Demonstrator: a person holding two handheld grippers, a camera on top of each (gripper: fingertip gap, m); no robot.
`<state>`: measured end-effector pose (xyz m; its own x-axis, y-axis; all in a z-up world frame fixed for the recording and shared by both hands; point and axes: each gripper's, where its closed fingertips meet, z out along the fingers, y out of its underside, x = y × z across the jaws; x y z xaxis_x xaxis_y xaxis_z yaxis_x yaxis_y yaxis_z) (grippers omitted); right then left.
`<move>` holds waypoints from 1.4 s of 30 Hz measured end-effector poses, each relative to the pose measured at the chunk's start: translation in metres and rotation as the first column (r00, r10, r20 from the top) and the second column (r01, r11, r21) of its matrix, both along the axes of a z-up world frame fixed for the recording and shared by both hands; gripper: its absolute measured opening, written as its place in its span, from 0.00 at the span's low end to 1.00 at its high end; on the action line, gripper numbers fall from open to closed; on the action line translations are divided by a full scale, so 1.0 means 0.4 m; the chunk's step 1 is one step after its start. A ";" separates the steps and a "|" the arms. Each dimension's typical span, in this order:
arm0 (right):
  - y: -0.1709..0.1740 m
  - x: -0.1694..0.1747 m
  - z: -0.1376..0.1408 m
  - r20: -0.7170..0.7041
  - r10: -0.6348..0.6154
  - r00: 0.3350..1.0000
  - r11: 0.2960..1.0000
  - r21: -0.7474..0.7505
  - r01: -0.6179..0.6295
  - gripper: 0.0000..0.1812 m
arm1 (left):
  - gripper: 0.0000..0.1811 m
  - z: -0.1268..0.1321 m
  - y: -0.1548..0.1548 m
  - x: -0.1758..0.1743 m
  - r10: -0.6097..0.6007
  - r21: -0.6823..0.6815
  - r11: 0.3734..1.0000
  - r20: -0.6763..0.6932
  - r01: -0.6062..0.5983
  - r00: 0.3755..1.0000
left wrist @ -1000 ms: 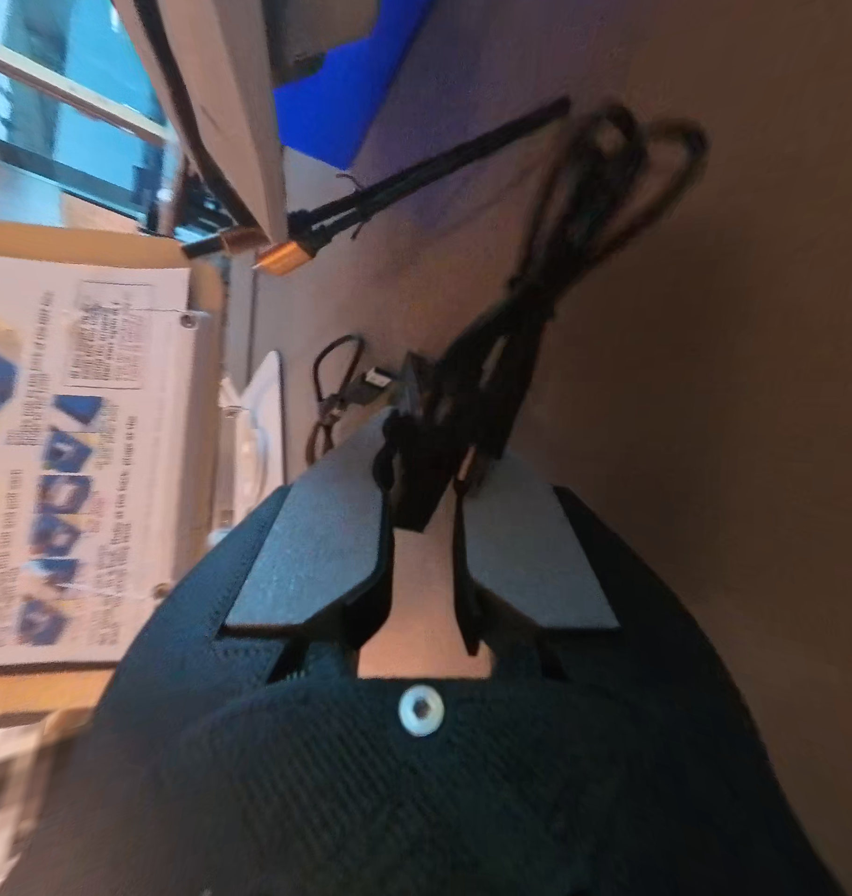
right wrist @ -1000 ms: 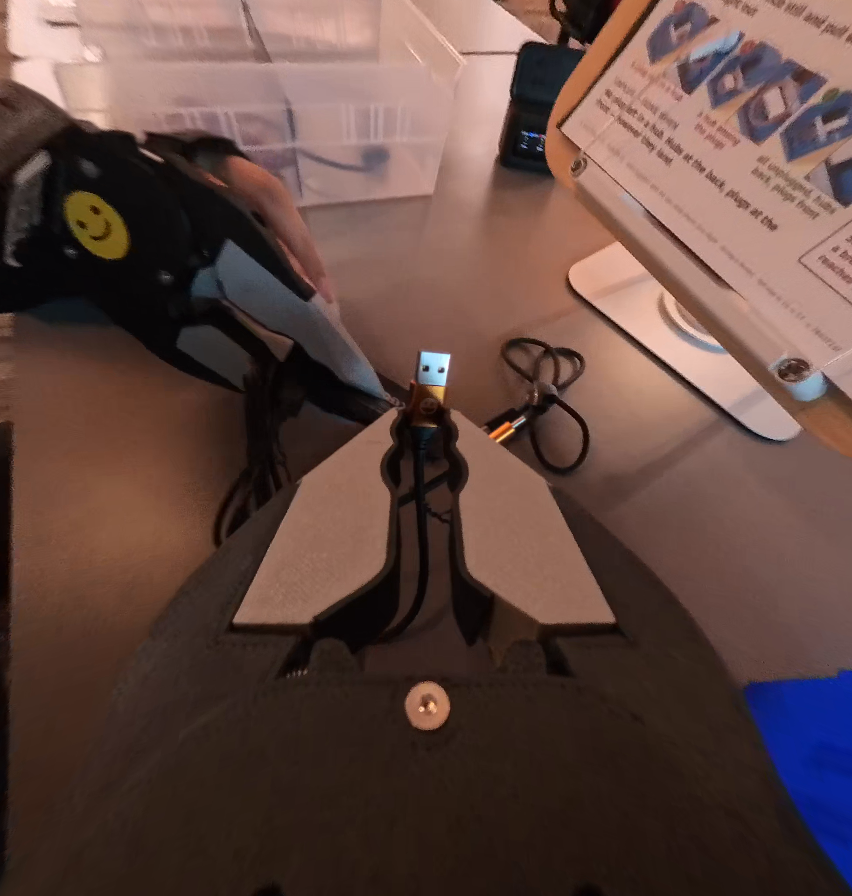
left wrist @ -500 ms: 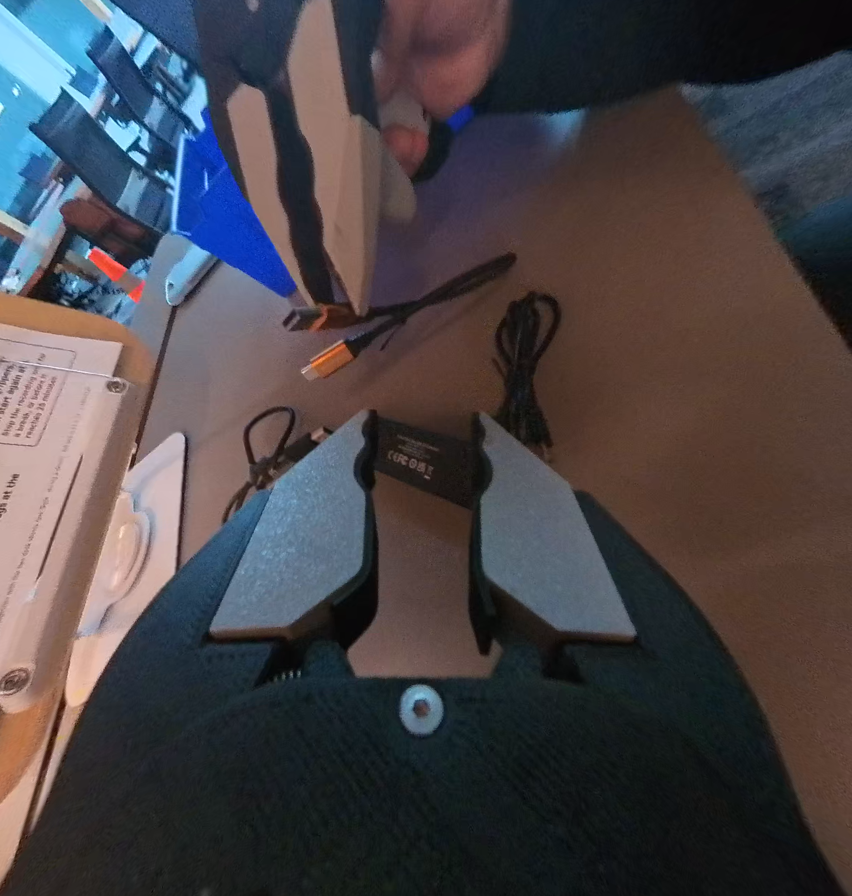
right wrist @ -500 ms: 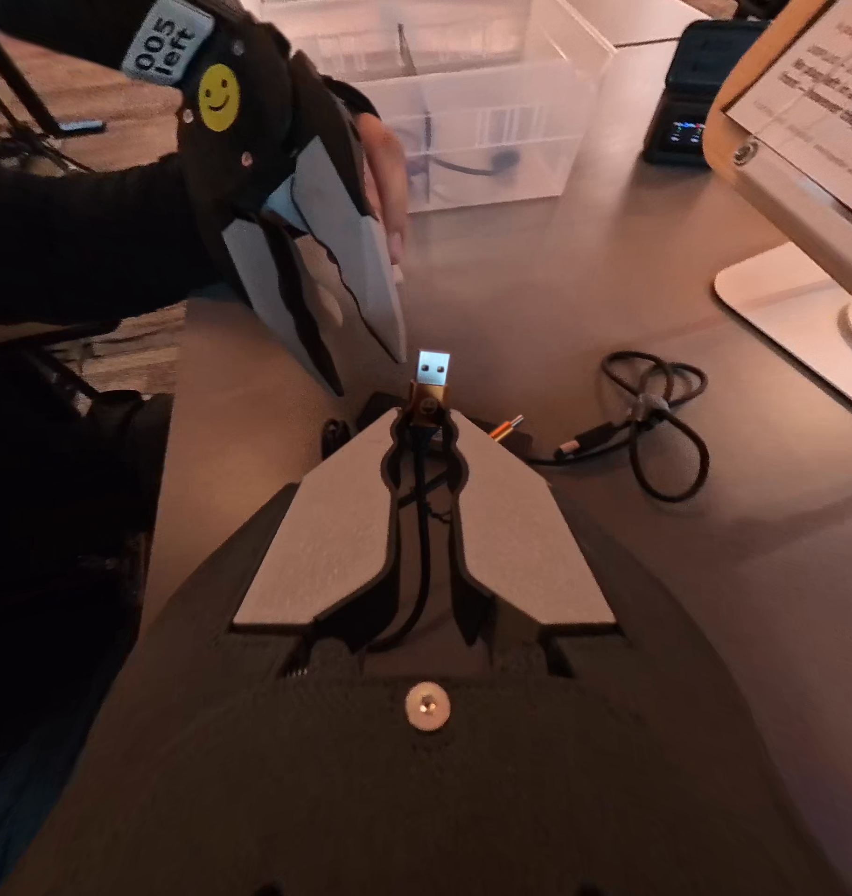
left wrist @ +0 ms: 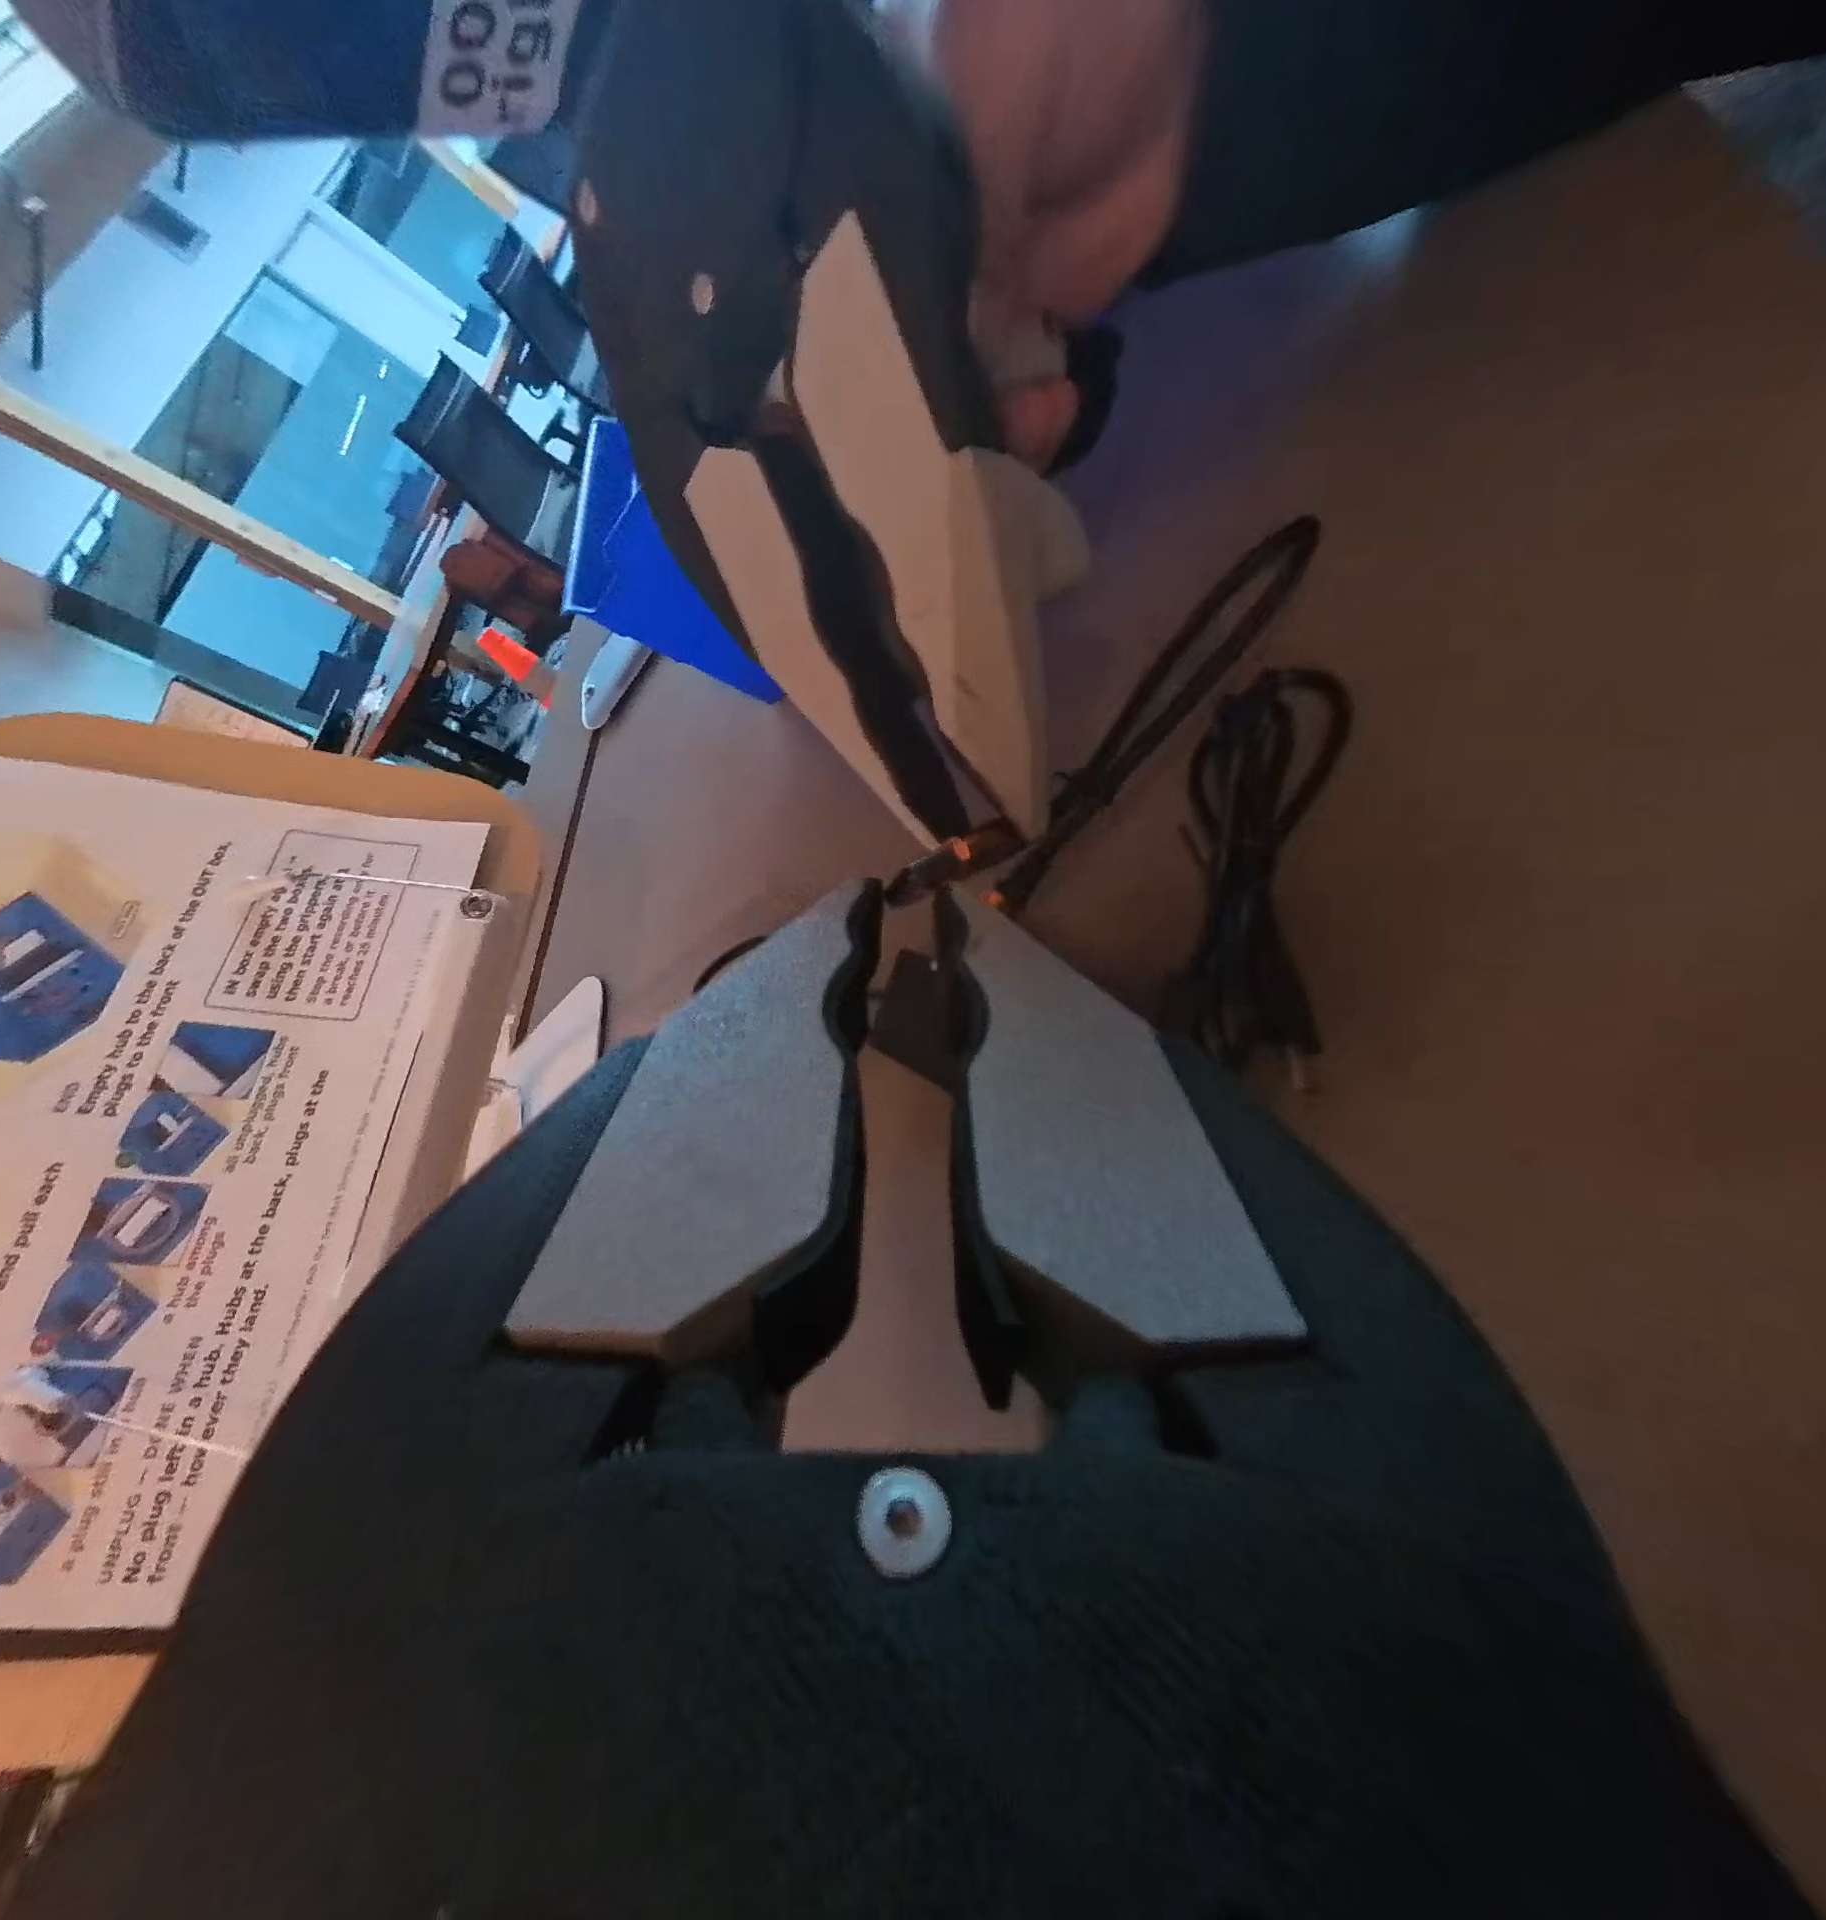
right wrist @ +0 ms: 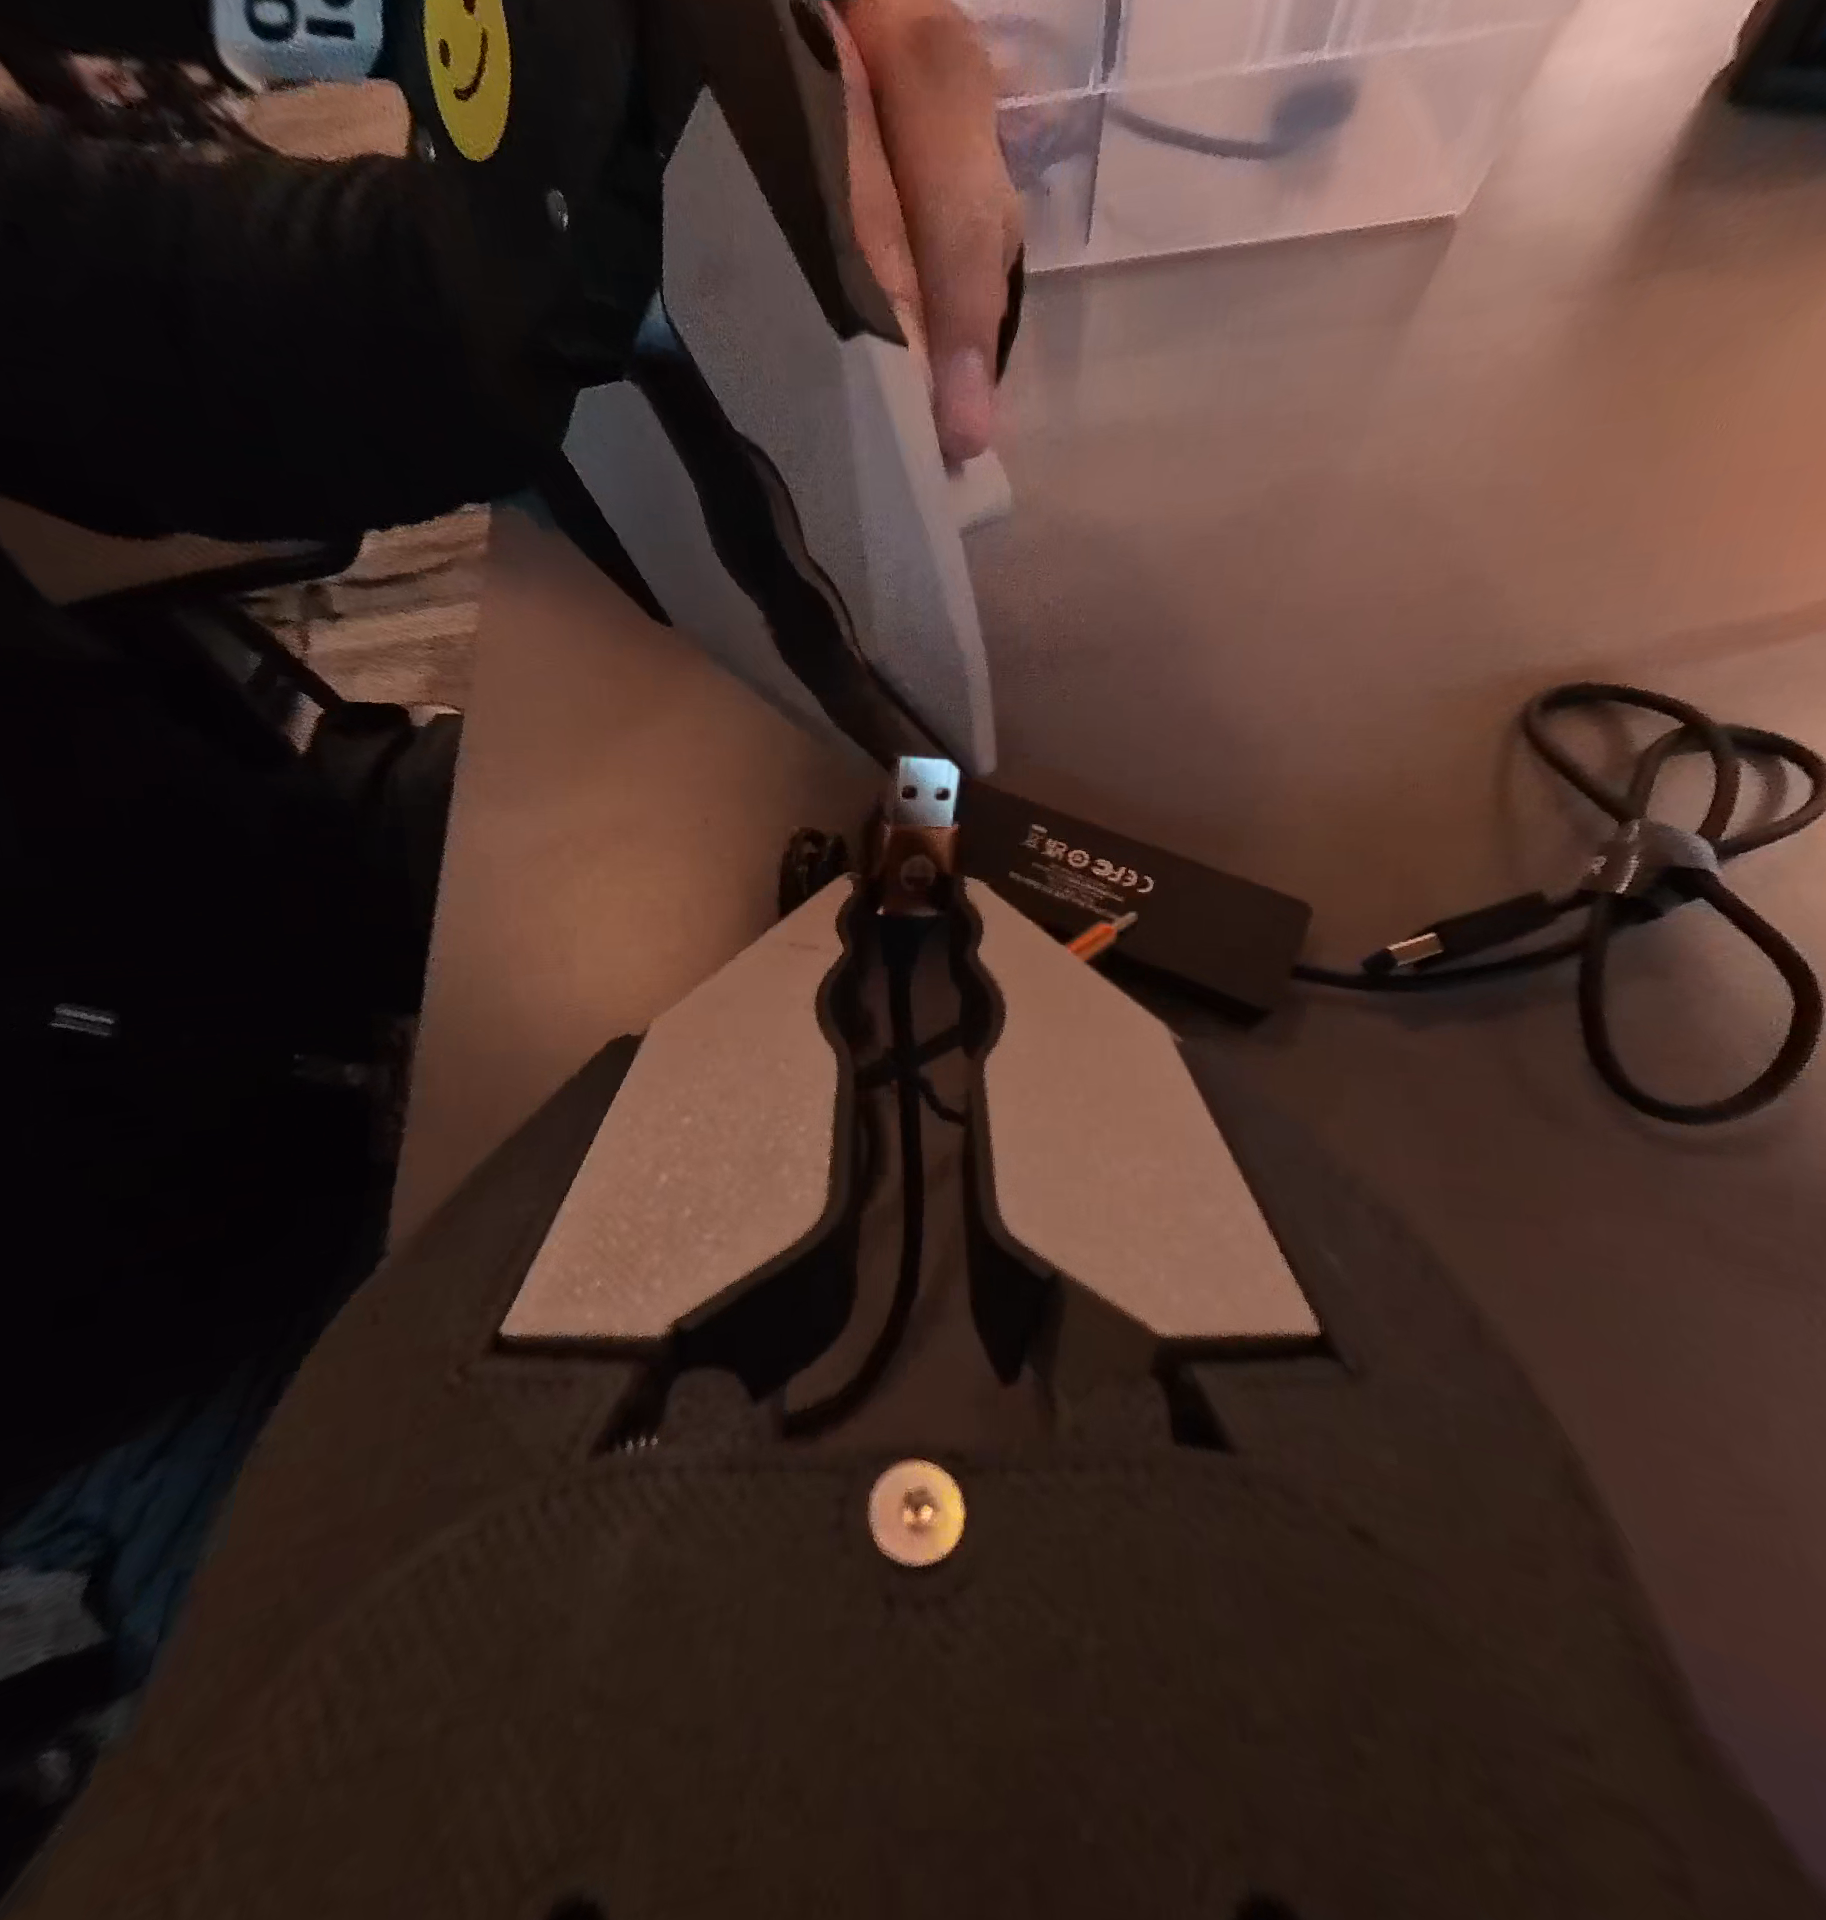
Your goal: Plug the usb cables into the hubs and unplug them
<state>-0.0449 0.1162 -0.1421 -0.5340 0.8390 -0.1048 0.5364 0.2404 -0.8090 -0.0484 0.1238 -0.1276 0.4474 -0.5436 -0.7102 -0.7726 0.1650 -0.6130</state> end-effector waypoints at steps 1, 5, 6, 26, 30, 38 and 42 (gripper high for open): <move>-0.003 0.002 0.004 0.002 0.008 1.000 1.000 -0.024 -0.008 0.07 | 0.04 0.004 -0.004 0.002 -0.011 0.002 1.000 0.008 0.011 1.000; -0.001 0.006 0.017 -0.006 0.006 1.000 0.998 -0.068 -0.007 0.07 | 0.14 0.028 -0.023 0.012 -0.057 -0.001 0.998 0.070 0.057 0.996; -0.006 0.010 0.017 -0.003 0.020 1.000 0.997 -0.077 -0.020 0.06 | 0.15 0.026 -0.026 0.013 -0.064 -0.003 0.998 0.064 0.065 0.996; 0.045 -0.039 0.060 -0.342 0.007 0.940 0.859 0.483 0.170 0.12 | 0.02 0.008 0.017 -0.034 0.380 -0.629 0.694 0.733 0.350 0.564; 0.070 -0.063 0.019 -0.311 -0.002 0.950 0.728 0.651 0.215 0.11 | 0.02 0.037 0.008 -0.026 0.375 -0.593 0.672 0.789 0.443 0.487; 0.070 -0.076 0.034 -0.359 -0.005 0.934 0.680 0.683 0.266 0.07 | 0.02 0.042 0.017 -0.029 0.394 -0.586 0.671 0.801 0.455 0.450; 0.073 -0.076 0.033 -0.364 0.010 0.931 0.648 0.712 0.272 0.08 | 0.02 0.026 0.024 -0.046 0.452 -0.610 0.643 0.791 0.463 0.413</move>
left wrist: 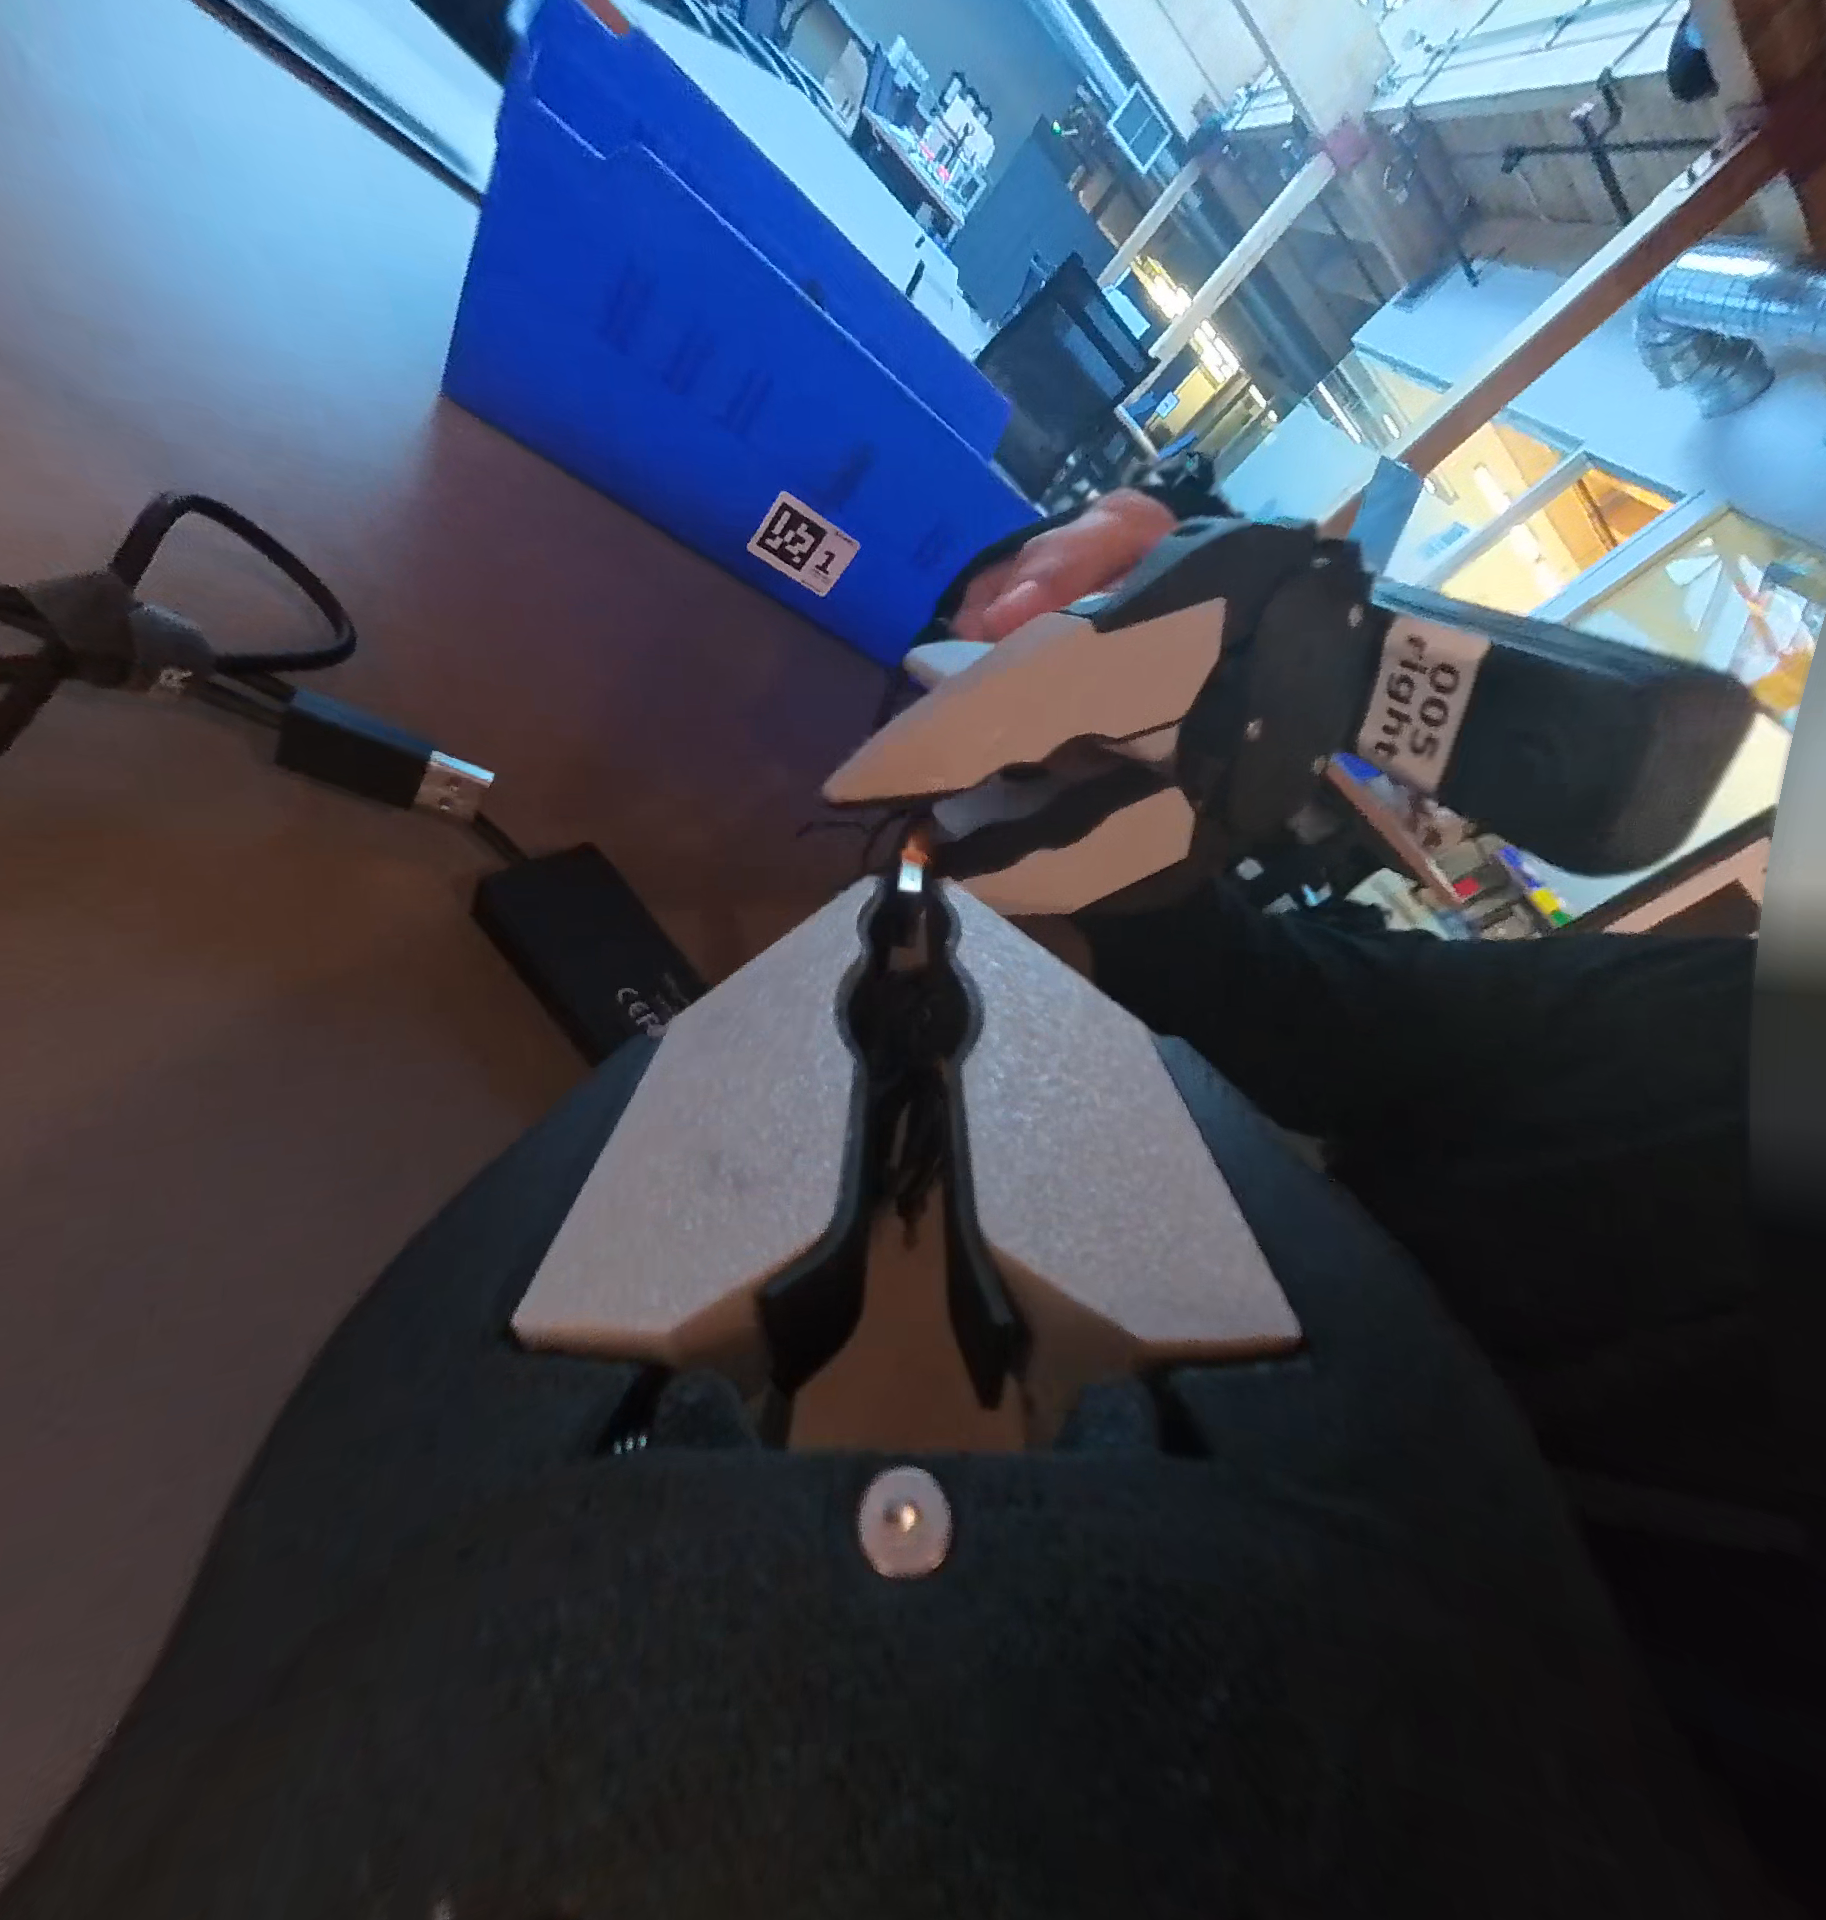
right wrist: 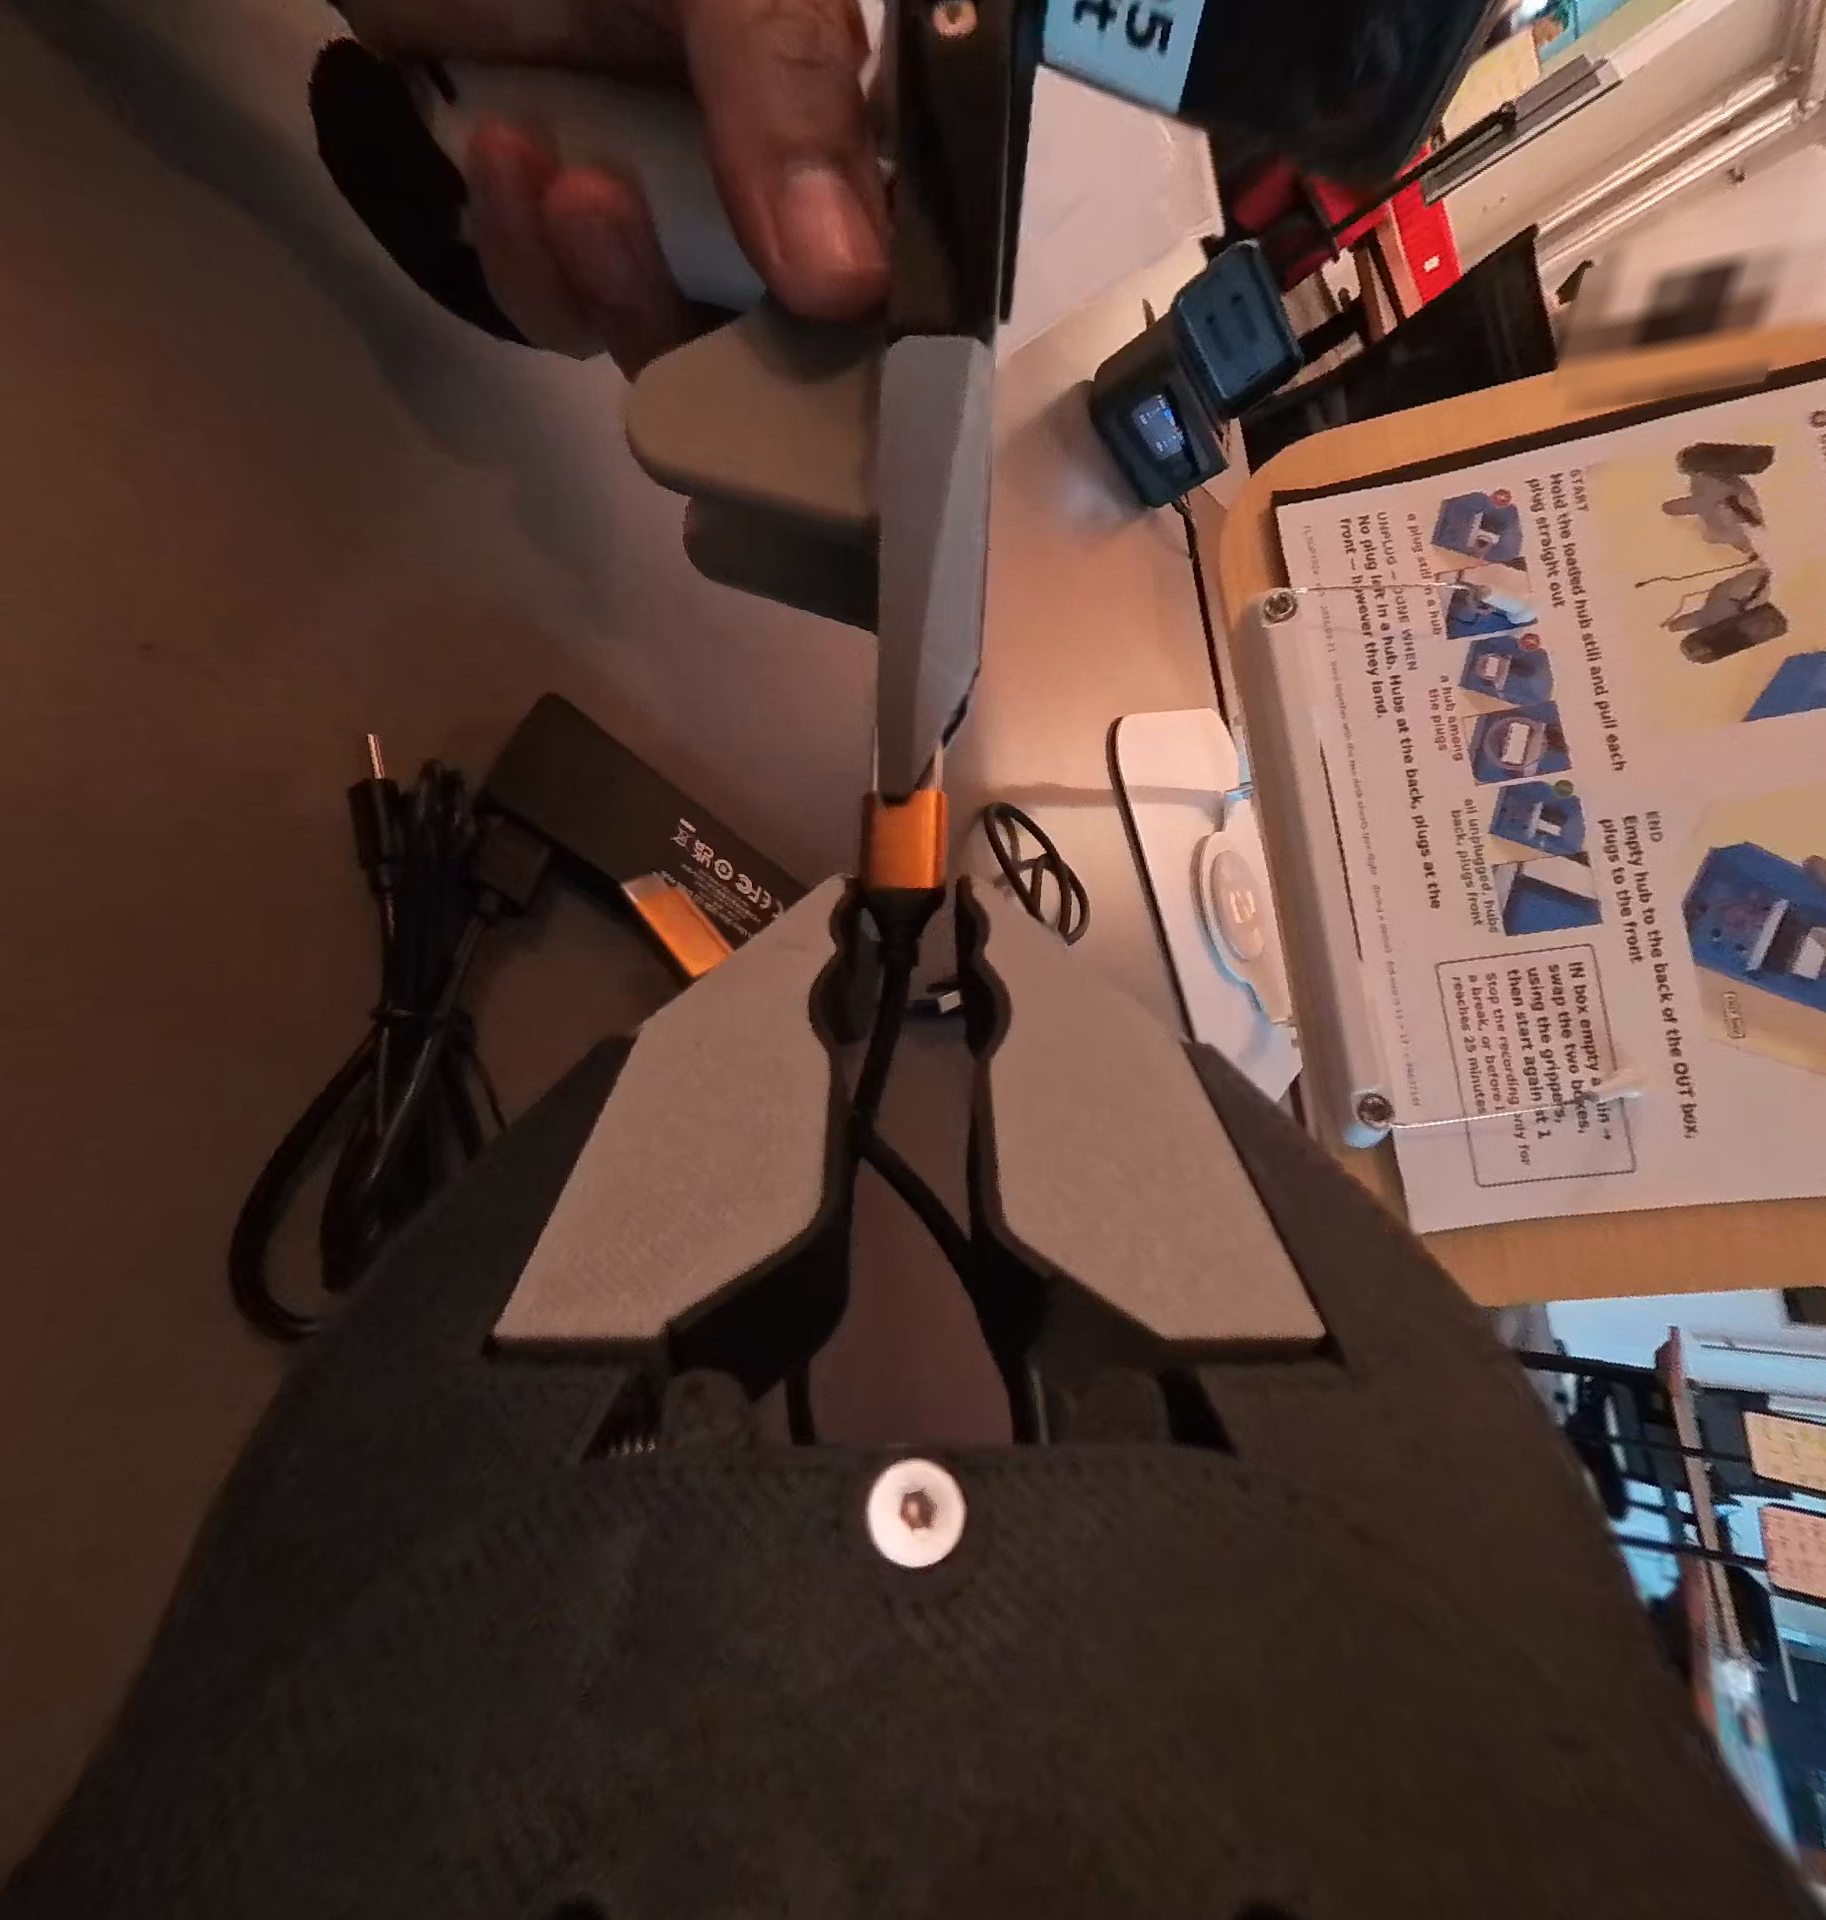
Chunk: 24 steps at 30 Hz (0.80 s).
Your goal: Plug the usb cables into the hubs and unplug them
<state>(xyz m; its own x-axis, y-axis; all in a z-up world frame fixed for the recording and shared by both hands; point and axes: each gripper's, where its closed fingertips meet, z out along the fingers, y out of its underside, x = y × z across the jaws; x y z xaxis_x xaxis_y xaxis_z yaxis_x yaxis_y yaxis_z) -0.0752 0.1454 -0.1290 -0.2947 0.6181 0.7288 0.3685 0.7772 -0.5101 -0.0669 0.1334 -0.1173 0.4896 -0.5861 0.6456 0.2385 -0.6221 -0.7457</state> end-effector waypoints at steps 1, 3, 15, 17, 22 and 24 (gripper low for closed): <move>-0.003 0.000 0.003 -0.007 0.007 1.000 1.000 0.010 -0.007 0.07 | 0.02 0.000 0.002 -0.003 0.003 -0.009 1.000 0.019 -0.003 1.000; -0.007 0.001 0.010 -0.020 0.014 1.000 1.000 0.011 -0.014 0.07 | 0.02 0.002 0.004 -0.004 0.004 -0.021 1.000 0.053 -0.002 0.999; 0.033 0.003 0.031 -0.016 -0.067 0.998 0.975 -0.215 0.062 0.06 | 0.02 0.007 0.007 -0.035 0.043 0.070 0.997 -0.144 -0.033 0.989; 0.066 0.011 0.014 0.060 -0.111 0.992 0.910 -0.395 0.126 0.06 | 0.13 -0.022 0.015 -0.080 0.147 0.186 0.980 -0.431 -0.072 0.891; 0.086 0.044 -0.057 0.295 -0.051 0.954 0.643 -0.721 0.257 0.07 | 0.37 -0.070 -0.050 -0.043 0.031 0.206 0.969 -0.660 0.140 0.751; 0.109 0.048 -0.059 0.296 -0.090 0.951 0.626 -0.726 0.285 0.07 | 0.42 -0.103 -0.059 -0.037 -0.023 0.123 0.982 -0.672 0.141 0.741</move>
